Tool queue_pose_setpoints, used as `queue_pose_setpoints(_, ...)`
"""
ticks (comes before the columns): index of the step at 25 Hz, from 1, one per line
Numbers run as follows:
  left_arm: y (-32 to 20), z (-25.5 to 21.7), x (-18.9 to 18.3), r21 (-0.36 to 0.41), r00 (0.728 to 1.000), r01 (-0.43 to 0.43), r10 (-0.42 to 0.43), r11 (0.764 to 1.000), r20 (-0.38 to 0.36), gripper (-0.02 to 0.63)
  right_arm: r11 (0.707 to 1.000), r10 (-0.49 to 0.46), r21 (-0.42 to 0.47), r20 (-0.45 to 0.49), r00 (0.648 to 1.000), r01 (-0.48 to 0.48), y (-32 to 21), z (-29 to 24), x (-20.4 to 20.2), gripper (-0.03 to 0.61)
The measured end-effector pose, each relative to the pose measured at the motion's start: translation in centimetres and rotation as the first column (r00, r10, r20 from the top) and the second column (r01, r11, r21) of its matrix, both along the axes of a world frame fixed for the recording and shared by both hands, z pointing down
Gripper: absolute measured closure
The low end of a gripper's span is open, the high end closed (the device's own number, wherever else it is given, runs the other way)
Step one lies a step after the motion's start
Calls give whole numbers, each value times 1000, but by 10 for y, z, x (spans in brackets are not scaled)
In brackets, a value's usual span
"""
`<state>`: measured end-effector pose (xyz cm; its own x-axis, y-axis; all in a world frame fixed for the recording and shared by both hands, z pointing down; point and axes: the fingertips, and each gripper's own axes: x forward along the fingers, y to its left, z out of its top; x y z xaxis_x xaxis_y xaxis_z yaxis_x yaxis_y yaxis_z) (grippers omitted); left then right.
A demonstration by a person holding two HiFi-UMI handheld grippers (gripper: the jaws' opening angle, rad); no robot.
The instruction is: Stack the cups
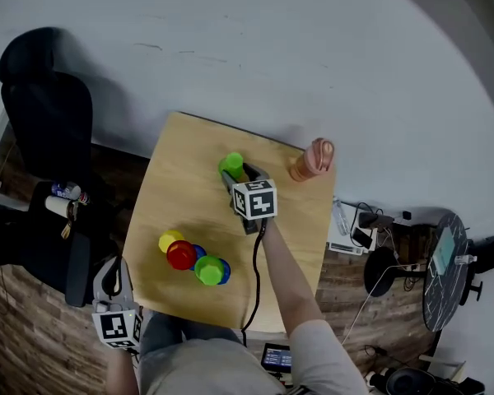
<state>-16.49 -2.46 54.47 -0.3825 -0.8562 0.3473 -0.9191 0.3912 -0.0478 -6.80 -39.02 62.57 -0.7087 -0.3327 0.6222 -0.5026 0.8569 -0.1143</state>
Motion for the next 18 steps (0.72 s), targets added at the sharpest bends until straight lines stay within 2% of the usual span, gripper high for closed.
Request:
queue_pose_setpoints(4,11,0,-7,-11,1000,21,-21,1000,3,555,998,29,51,-25,999,-28,-6,1,-2,347)
queue_pose_setpoints(6,12,-2,-10,-6,1000,21,-21,1000,8,555,997,40,61,-16,999,-39,-6,-5,0,370)
queue_pose_setpoints(13,0,-15,-9,35,999,-44,43,998,32,555,995,49,77,112,992,-58,16,-64,21,377)
queue_pose_setpoints(18,-15,-25,-5,81,991,-131,128,988,40,555,992,60,95,199,978,-81,54,-119,51,377)
